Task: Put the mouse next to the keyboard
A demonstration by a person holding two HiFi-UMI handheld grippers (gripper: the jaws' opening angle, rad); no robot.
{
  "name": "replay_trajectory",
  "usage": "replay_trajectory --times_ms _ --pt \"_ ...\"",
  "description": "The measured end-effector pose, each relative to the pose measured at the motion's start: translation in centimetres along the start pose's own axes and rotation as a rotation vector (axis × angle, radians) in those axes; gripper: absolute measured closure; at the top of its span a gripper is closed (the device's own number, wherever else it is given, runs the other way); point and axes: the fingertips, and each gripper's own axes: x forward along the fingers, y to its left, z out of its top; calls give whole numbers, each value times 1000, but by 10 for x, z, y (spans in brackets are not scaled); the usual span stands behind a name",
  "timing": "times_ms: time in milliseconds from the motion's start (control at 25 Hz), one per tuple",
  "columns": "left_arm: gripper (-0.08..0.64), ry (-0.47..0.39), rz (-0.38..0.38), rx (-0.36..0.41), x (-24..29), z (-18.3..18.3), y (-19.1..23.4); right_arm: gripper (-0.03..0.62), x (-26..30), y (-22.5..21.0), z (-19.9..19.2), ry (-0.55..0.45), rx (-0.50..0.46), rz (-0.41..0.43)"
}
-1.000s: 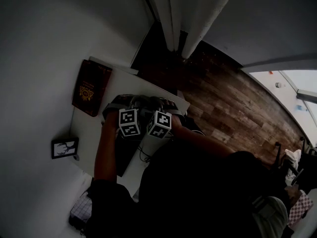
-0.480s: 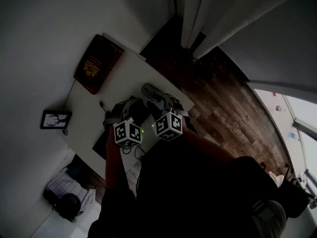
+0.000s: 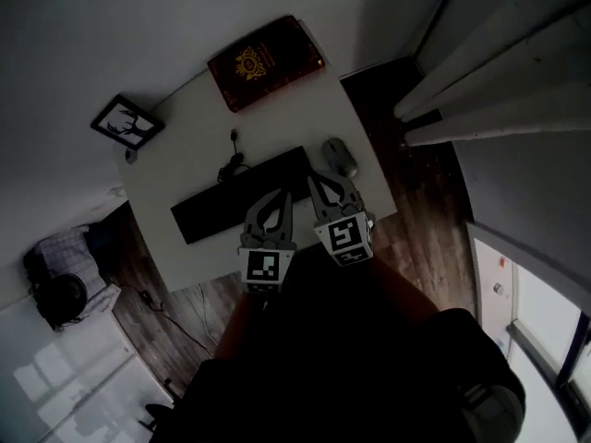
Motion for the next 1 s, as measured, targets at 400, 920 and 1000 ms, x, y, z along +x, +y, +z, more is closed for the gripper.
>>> replay_trajectory --times_ms 400,920,1000 --pt "557 -130 115 -167 -101 -24 -28 572 -70 72 22 -80 -94 39" --pt "557 -267 59 -180 -146 -1 -136 572 -218 66 10 -120 -191 -20" --pt "557 -283 86 -157 -146 9 -144 572 -226 59 12 -141 -207 -4"
